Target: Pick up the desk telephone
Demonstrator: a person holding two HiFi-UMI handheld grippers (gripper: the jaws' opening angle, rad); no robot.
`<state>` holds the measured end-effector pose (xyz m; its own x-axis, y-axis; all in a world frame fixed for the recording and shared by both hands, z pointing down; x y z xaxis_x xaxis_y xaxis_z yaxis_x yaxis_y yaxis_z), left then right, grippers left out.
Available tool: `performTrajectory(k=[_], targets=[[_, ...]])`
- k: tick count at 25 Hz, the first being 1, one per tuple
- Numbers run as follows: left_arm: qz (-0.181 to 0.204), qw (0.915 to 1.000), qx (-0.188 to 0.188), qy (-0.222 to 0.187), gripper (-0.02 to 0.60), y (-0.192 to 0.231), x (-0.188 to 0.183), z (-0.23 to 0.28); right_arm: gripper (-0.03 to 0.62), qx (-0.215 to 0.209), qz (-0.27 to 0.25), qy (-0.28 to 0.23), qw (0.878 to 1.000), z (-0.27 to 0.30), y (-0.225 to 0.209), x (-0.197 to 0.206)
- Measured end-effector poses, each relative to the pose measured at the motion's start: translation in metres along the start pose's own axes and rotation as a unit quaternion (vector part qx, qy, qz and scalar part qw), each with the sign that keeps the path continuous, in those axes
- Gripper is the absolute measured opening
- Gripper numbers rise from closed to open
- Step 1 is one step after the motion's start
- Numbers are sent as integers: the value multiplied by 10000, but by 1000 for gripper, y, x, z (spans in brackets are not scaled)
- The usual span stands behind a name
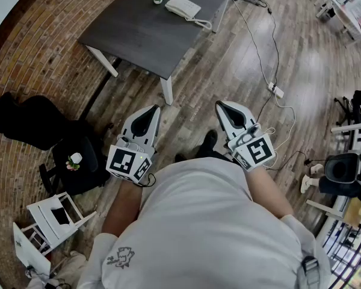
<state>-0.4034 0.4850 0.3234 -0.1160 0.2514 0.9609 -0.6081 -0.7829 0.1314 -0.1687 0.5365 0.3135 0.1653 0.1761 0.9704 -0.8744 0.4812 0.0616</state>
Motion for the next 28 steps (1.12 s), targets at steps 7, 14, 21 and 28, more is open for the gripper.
performTrajectory(k=[7,14,21,28], targets=[[-26,10000,-6,-23,11,-2,-6,9,3,-126,-67,39,9999,7,-11,3],[-107,9999,-95,39,11,5,-6,25,3,-318,-89,63,9994,20,-23,5],[-65,9999,-88,-9,12,5,-14,57,5,-863,16,55,9963,34,-47,9],[0,9999,100,-113,104,-2,-30,118,114,-1231,182,-79,9922,46,-99,14]])
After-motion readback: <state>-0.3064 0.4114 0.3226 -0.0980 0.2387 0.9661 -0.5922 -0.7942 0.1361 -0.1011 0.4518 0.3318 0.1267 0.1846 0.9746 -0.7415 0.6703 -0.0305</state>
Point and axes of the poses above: the fingertips, and each gripper's own axes: z forward along the fingers, y to its left, x out of its underside, the point moved 6 cm from there along -z, backward along the fingers, and after that the axes turned 13 degrees about y, right-handed, at the moved point
